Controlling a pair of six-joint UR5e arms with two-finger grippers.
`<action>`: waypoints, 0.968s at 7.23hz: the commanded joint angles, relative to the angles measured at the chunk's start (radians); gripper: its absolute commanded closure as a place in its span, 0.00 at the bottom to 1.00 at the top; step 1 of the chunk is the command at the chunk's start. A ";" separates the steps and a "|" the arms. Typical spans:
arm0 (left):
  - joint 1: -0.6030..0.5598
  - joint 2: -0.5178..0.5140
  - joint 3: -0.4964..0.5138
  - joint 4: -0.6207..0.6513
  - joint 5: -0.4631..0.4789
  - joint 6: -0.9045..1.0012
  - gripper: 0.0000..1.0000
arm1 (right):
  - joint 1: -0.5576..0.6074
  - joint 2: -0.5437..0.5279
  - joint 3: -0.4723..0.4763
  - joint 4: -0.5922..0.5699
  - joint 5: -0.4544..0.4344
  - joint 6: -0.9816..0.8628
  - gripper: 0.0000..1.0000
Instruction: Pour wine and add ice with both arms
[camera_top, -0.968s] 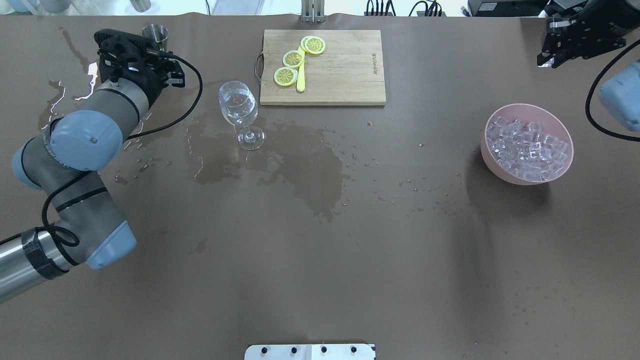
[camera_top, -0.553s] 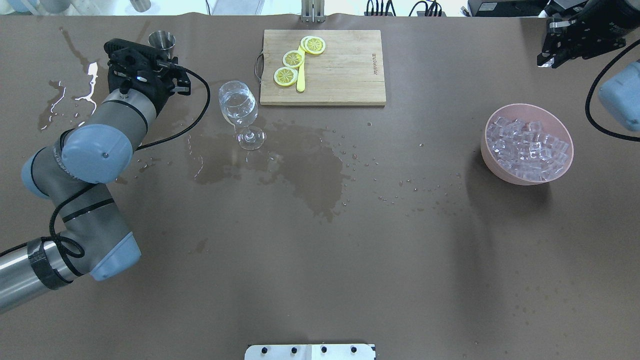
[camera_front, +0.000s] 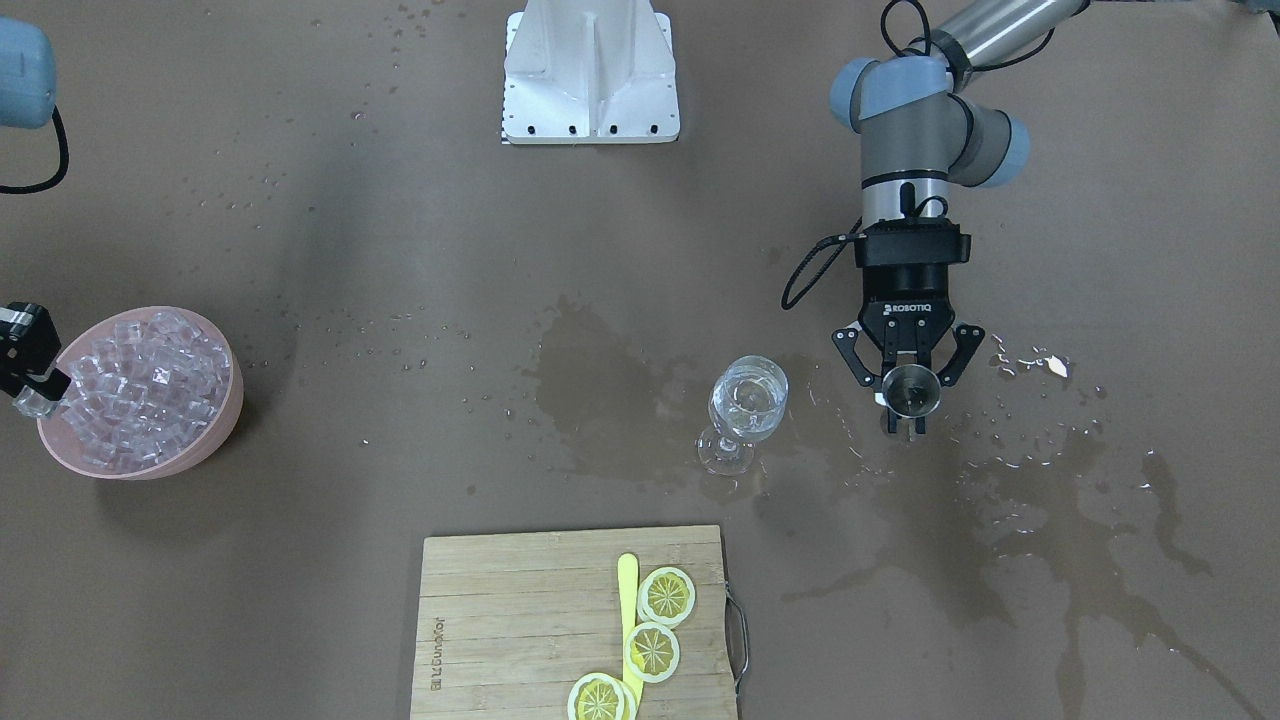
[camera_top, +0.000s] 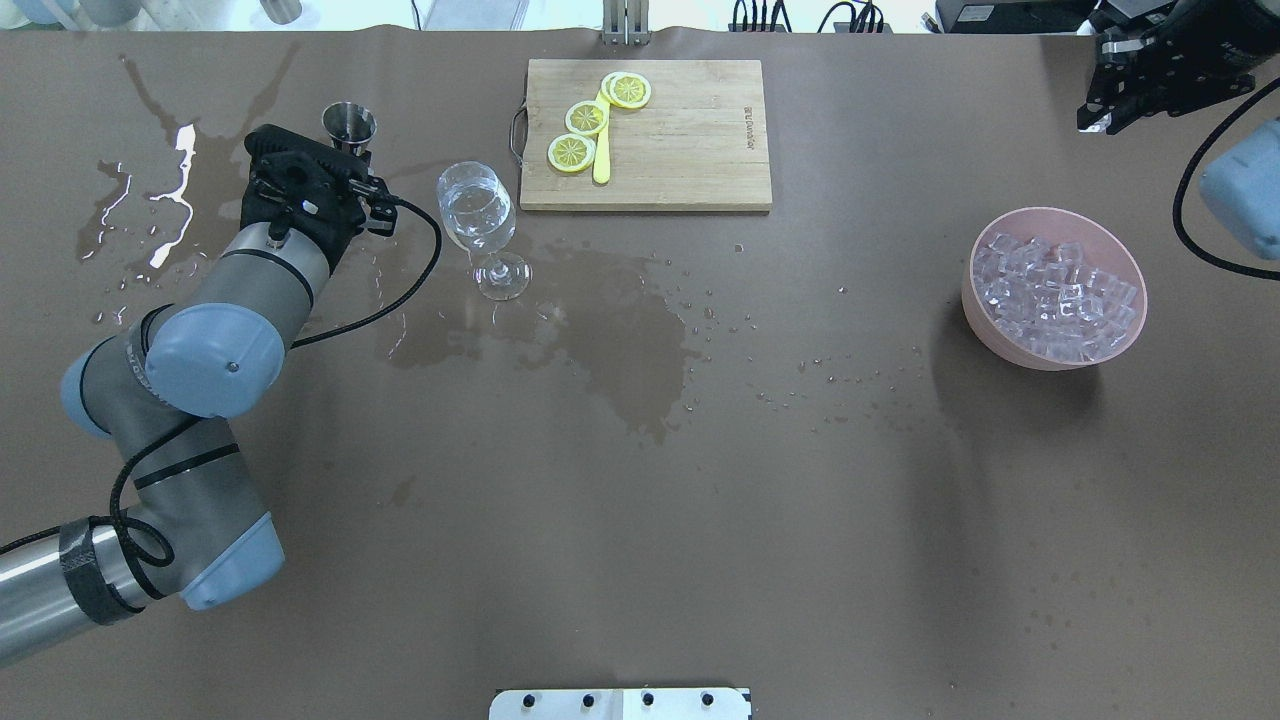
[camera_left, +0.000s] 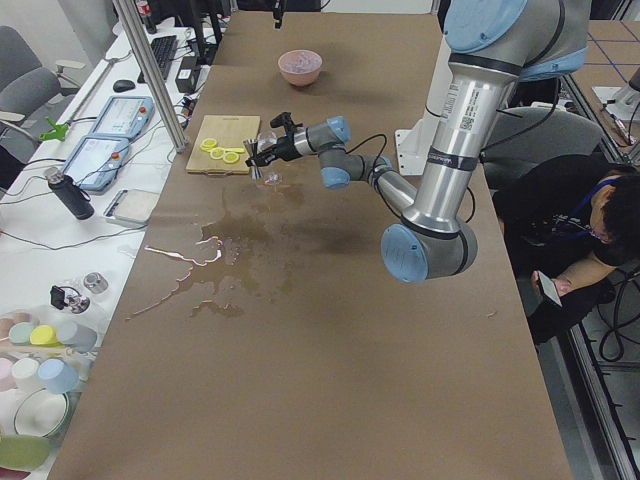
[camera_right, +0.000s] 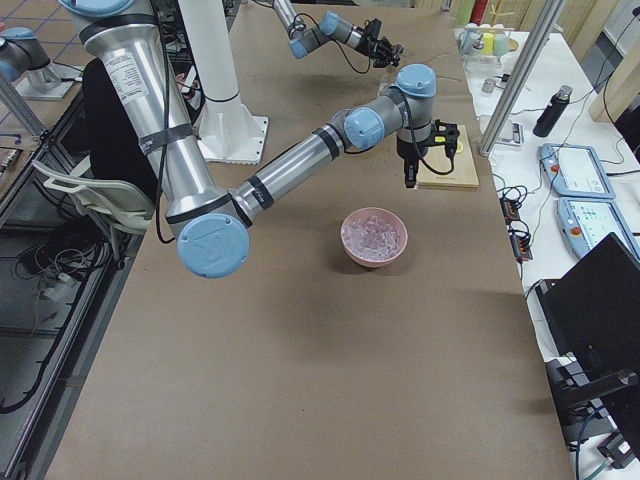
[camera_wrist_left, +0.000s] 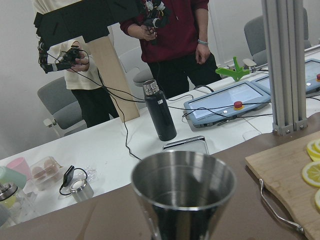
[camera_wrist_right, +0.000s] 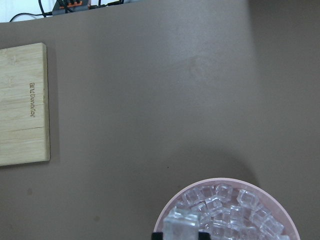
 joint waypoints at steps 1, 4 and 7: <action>0.009 -0.005 -0.017 0.005 0.005 0.077 0.84 | 0.016 -0.008 0.002 -0.002 0.000 0.000 1.00; 0.023 -0.029 -0.074 0.143 0.007 0.137 0.84 | 0.021 -0.020 -0.007 -0.008 0.002 0.003 1.00; 0.023 -0.051 -0.075 0.195 0.027 0.258 0.84 | 0.031 -0.007 -0.038 -0.011 -0.032 0.005 1.00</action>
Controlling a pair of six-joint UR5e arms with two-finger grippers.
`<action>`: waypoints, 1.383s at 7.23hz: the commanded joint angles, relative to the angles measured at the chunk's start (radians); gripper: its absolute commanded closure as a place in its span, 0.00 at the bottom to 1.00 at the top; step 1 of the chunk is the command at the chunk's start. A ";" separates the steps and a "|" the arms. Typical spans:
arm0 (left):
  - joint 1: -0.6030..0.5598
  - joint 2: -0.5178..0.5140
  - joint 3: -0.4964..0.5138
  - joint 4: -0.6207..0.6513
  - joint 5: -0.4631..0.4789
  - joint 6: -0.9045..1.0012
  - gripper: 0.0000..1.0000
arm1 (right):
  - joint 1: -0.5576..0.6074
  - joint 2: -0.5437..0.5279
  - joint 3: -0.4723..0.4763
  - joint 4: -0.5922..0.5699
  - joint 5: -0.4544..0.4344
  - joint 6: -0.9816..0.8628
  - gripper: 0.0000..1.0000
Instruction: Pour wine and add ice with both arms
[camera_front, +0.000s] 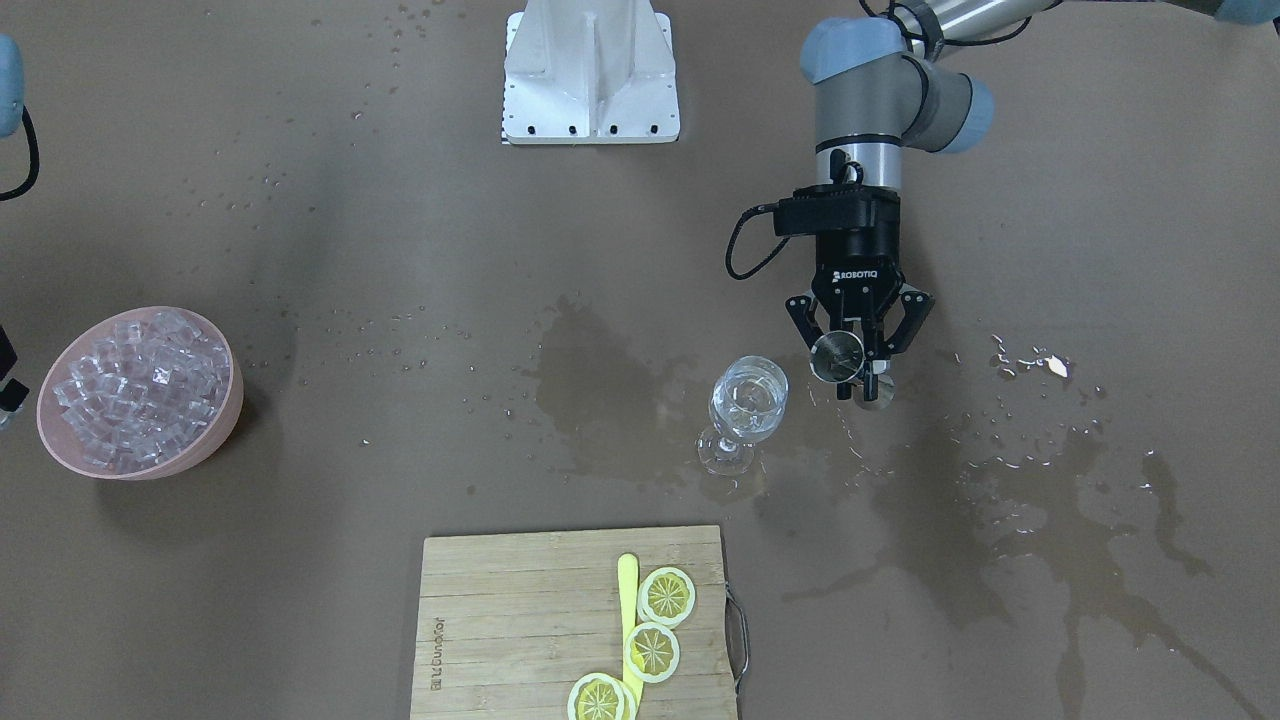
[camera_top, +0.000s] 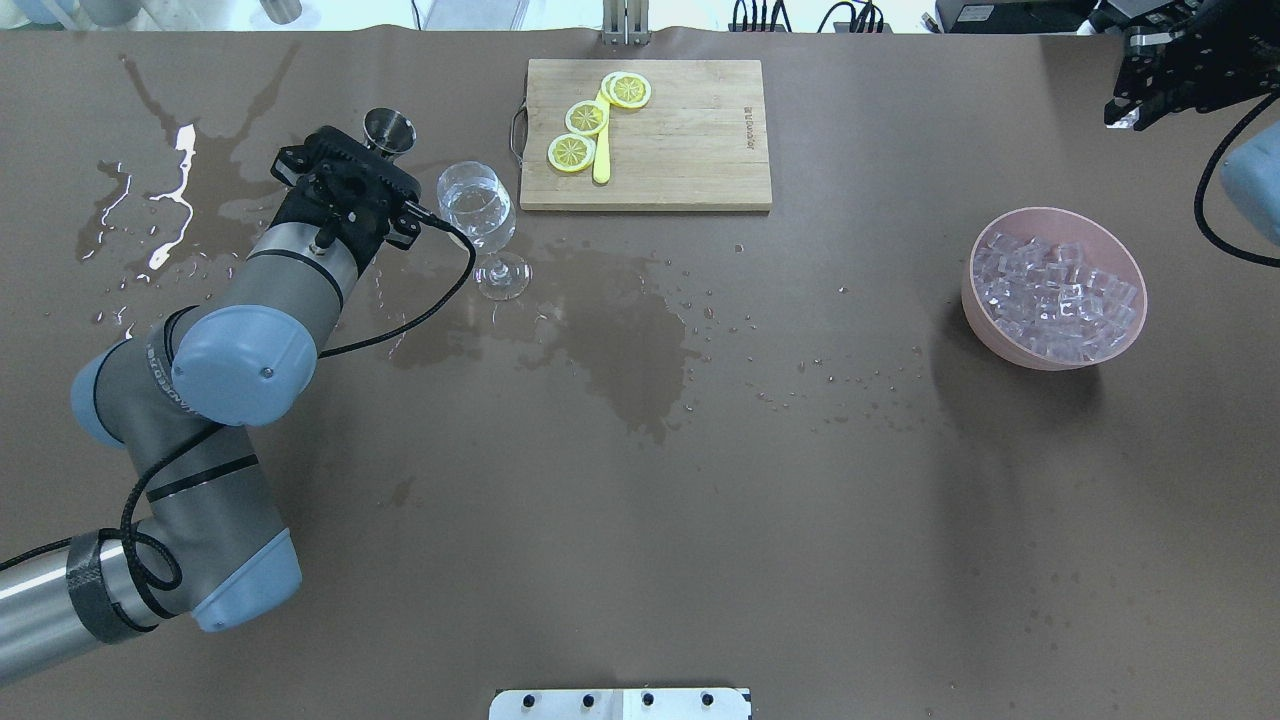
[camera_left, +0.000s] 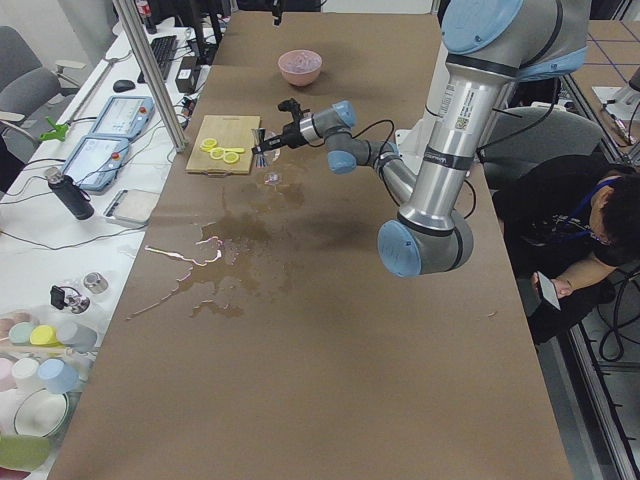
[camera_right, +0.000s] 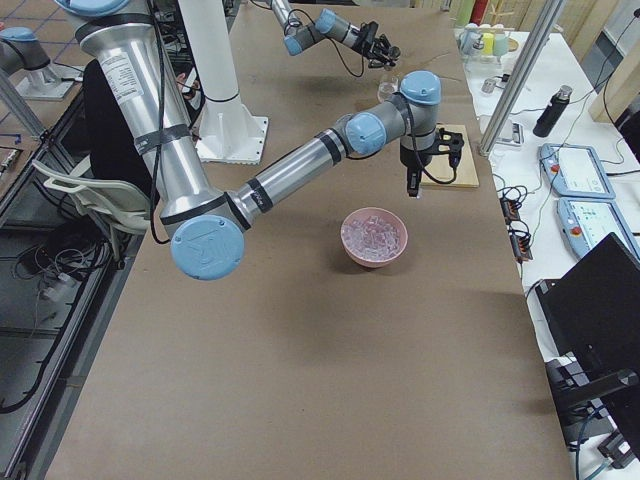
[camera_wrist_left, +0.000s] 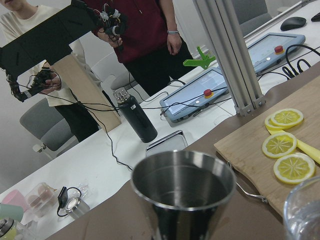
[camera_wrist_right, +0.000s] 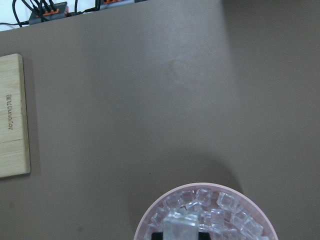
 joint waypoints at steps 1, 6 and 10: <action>0.002 -0.037 -0.002 0.075 0.029 0.056 0.84 | 0.010 0.014 -0.026 -0.001 -0.023 -0.001 1.00; -0.002 -0.066 -0.003 0.169 0.066 0.122 0.85 | 0.038 0.022 -0.043 -0.001 -0.023 -0.002 1.00; 0.002 -0.066 0.012 0.217 0.095 0.135 0.86 | 0.044 0.033 -0.044 0.001 -0.020 -0.002 1.00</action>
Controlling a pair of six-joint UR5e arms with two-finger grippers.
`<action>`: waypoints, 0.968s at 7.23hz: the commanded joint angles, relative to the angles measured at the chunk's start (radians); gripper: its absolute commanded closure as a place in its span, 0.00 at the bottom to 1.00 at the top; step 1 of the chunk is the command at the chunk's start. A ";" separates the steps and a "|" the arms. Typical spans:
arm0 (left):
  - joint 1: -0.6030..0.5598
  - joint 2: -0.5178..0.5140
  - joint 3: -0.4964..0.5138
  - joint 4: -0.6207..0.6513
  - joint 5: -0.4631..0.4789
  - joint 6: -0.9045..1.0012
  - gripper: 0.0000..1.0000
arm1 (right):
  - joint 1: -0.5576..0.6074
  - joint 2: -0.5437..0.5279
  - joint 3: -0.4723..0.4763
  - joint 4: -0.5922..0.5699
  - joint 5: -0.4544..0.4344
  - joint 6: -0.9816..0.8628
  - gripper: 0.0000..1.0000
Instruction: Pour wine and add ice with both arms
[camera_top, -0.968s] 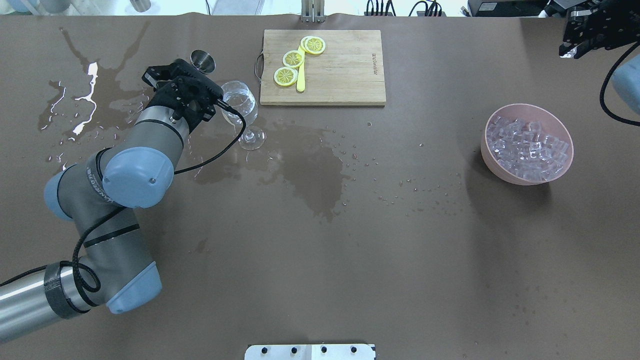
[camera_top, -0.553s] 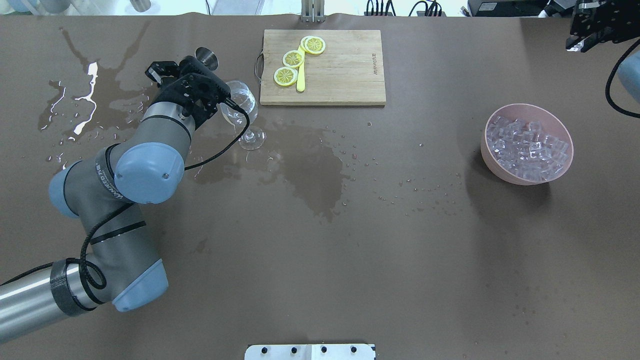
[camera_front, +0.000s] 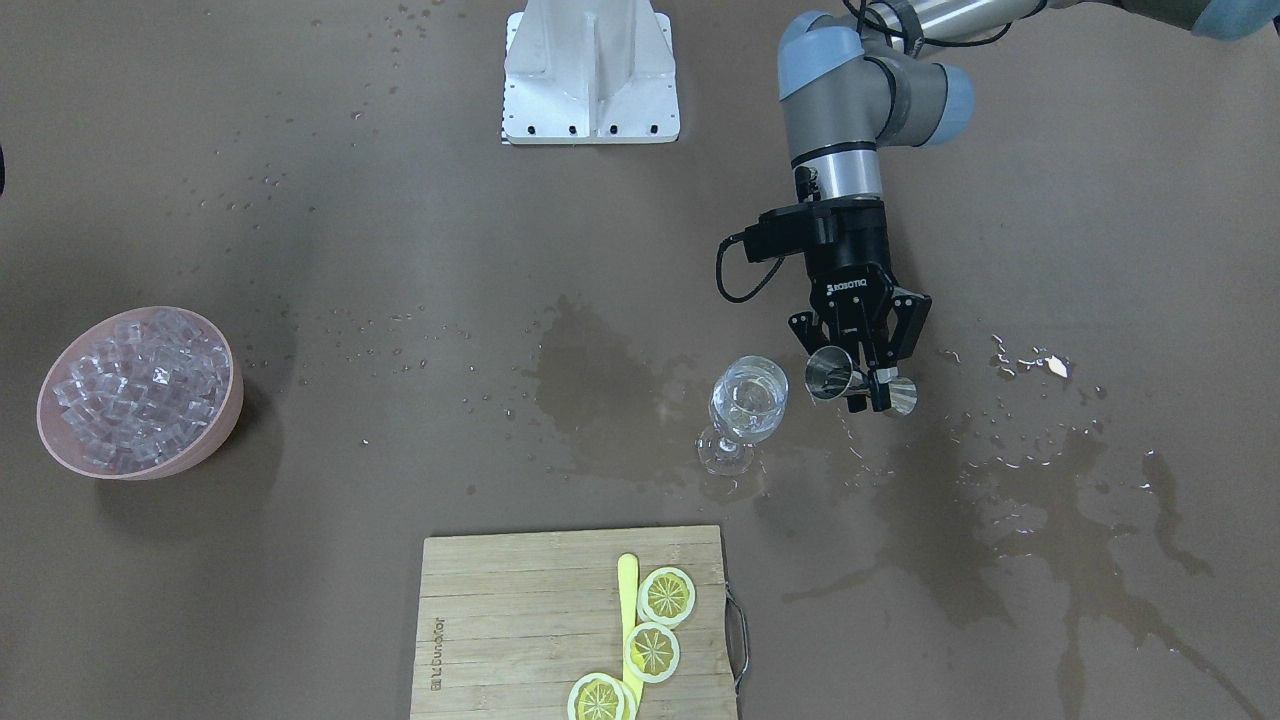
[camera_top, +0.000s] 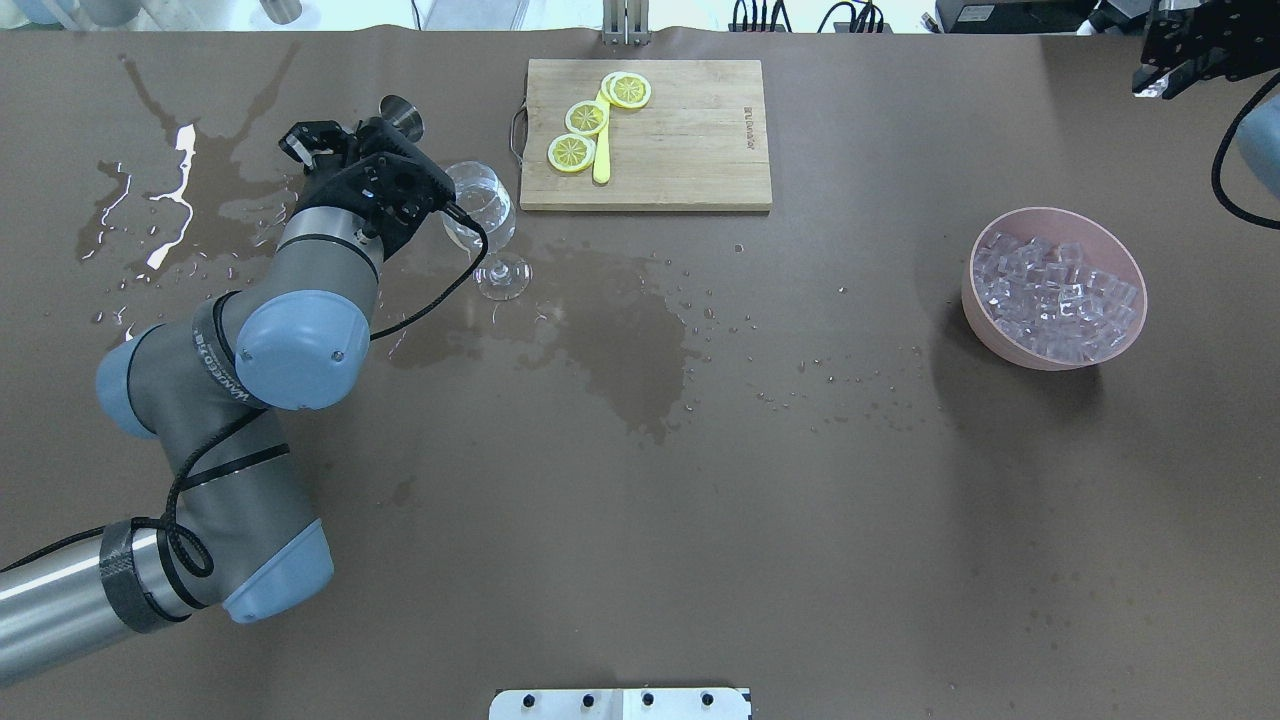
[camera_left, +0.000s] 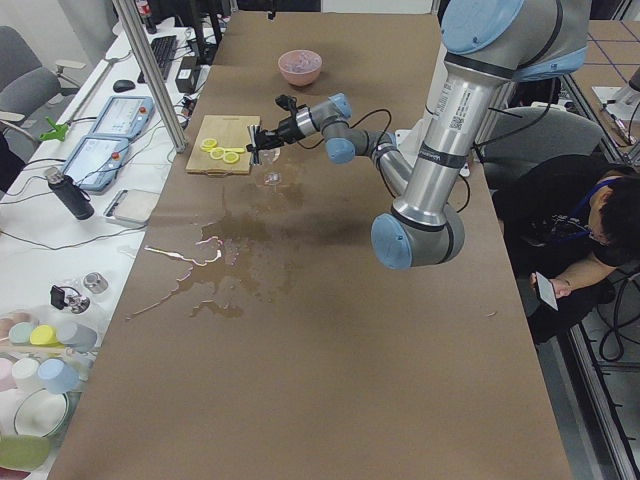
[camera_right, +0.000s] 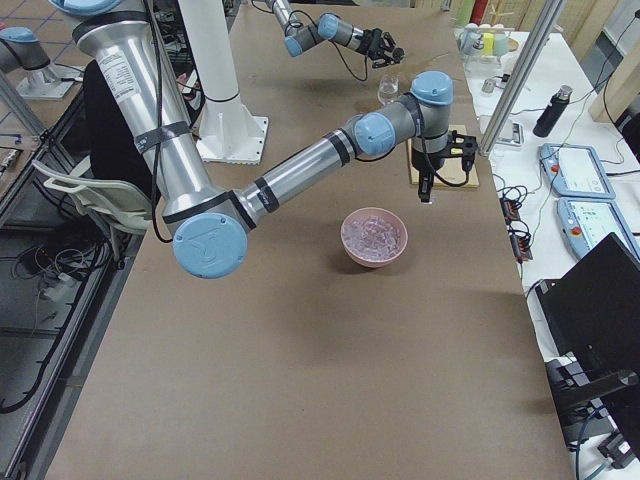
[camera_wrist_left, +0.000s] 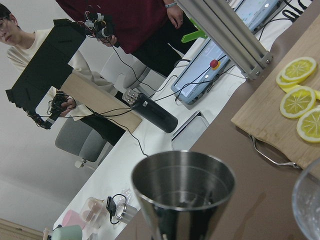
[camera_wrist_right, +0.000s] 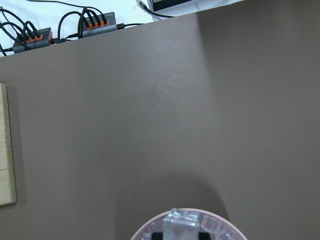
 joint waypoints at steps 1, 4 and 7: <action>0.002 -0.010 0.011 0.023 0.004 0.016 0.86 | 0.004 0.012 -0.001 0.001 0.003 0.000 1.00; 0.008 -0.046 0.055 0.023 0.028 0.019 0.86 | 0.009 0.014 0.001 -0.003 0.006 0.000 1.00; 0.008 -0.081 0.044 0.112 0.050 0.066 0.86 | 0.012 0.014 0.004 -0.001 0.009 0.000 1.00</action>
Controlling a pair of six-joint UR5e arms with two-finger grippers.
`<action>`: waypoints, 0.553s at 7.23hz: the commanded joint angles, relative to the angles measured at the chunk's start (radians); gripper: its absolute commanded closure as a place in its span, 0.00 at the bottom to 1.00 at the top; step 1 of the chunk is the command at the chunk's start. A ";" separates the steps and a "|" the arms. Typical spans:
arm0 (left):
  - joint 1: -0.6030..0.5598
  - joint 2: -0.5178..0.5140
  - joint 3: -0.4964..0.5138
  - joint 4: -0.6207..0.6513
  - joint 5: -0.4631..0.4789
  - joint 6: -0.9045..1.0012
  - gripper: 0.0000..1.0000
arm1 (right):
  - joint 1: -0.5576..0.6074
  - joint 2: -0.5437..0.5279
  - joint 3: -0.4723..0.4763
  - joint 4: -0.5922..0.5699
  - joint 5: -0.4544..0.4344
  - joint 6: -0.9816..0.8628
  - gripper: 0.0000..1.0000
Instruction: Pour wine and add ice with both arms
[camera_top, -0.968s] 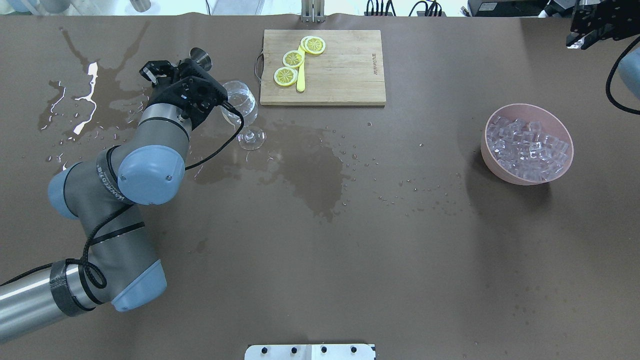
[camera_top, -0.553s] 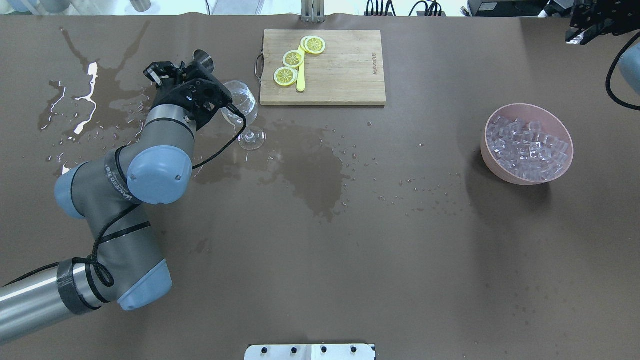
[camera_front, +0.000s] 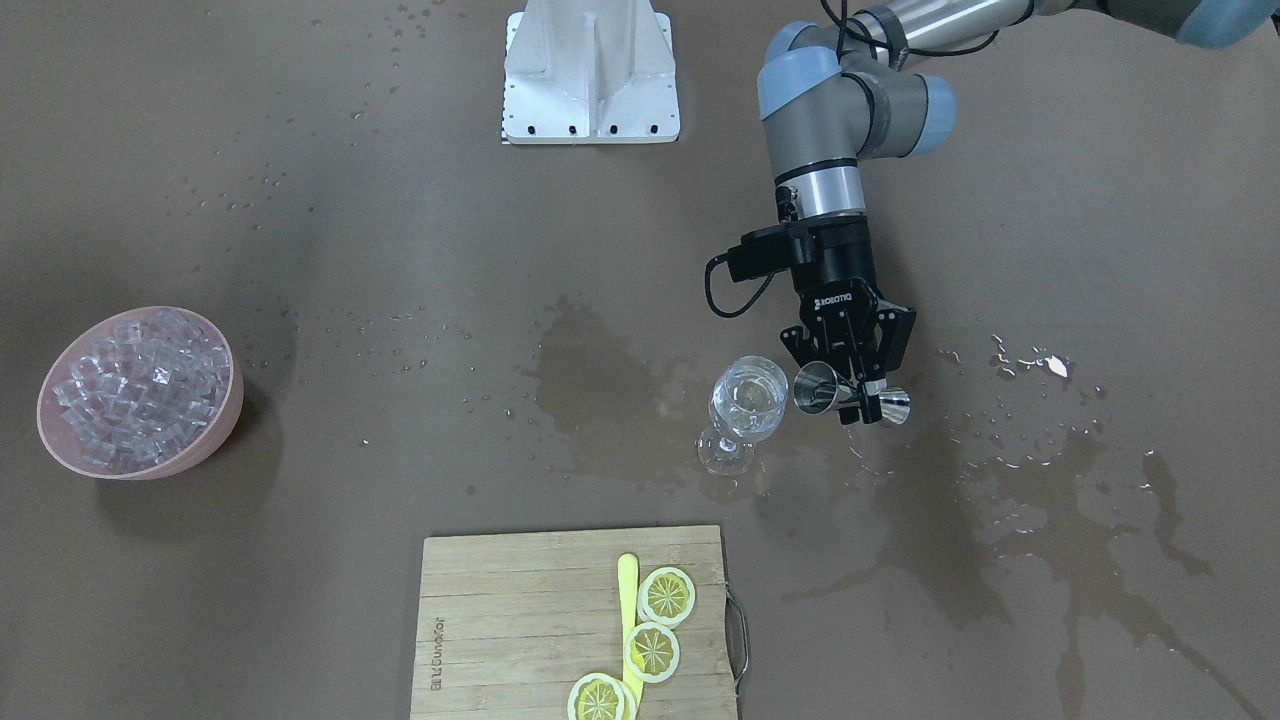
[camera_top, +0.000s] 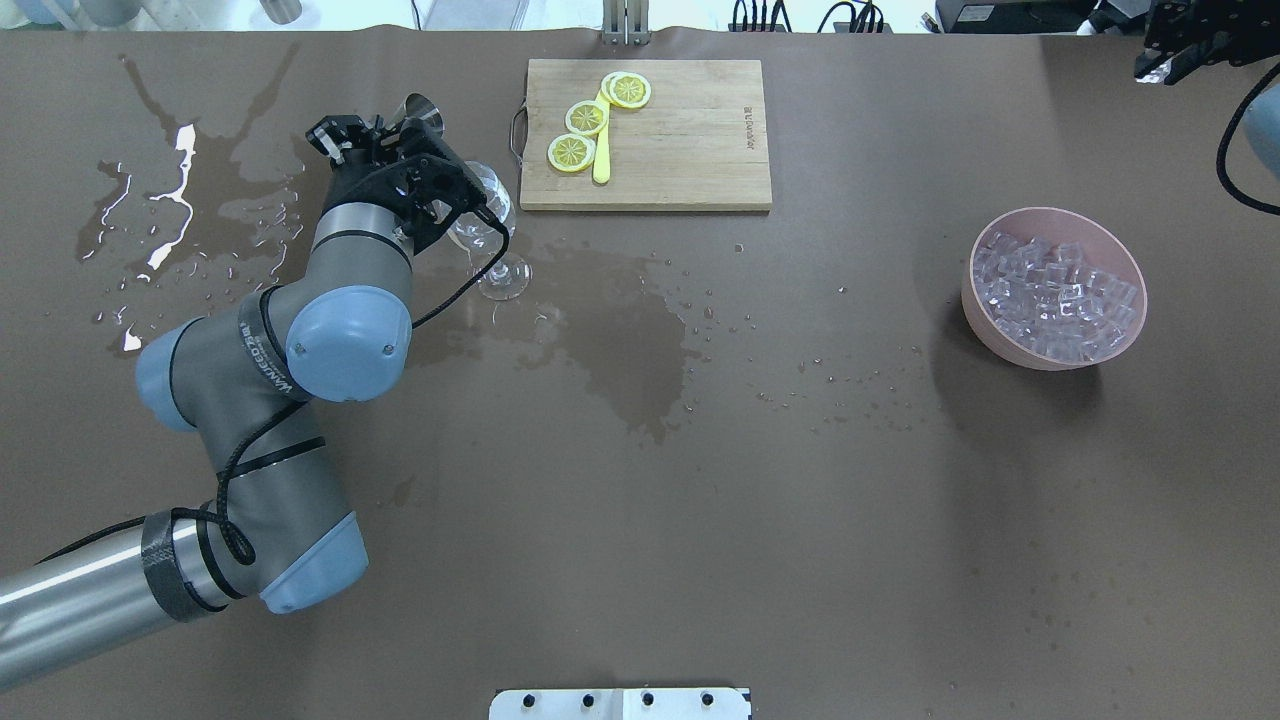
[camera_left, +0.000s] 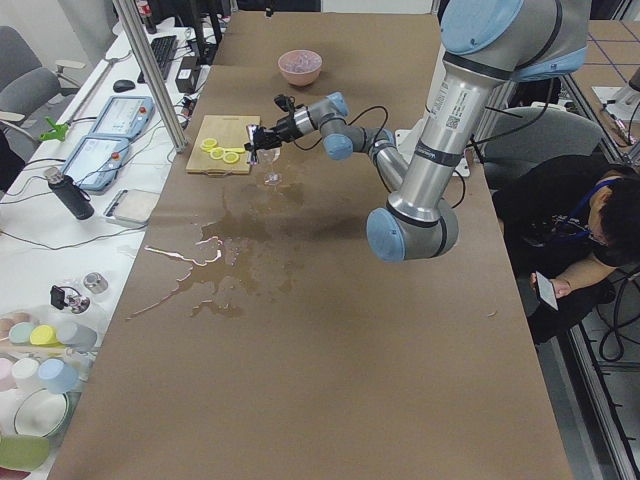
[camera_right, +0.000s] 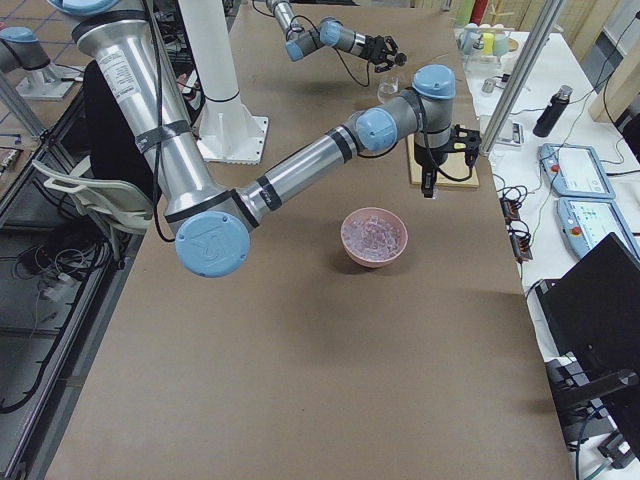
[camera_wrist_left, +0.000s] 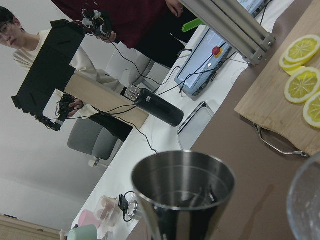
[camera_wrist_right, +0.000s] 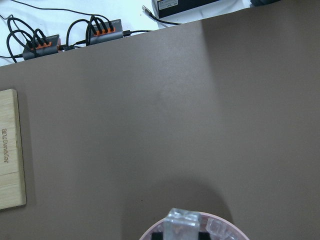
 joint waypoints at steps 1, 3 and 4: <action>0.000 -0.031 -0.004 0.088 0.018 0.012 0.86 | 0.002 0.000 0.001 0.001 0.000 0.001 1.00; 0.000 -0.039 -0.004 0.093 0.028 0.058 0.86 | 0.004 -0.003 0.001 0.001 0.002 0.001 1.00; 0.000 -0.033 -0.003 0.095 0.034 0.060 0.86 | 0.005 -0.006 0.003 0.001 0.002 0.001 1.00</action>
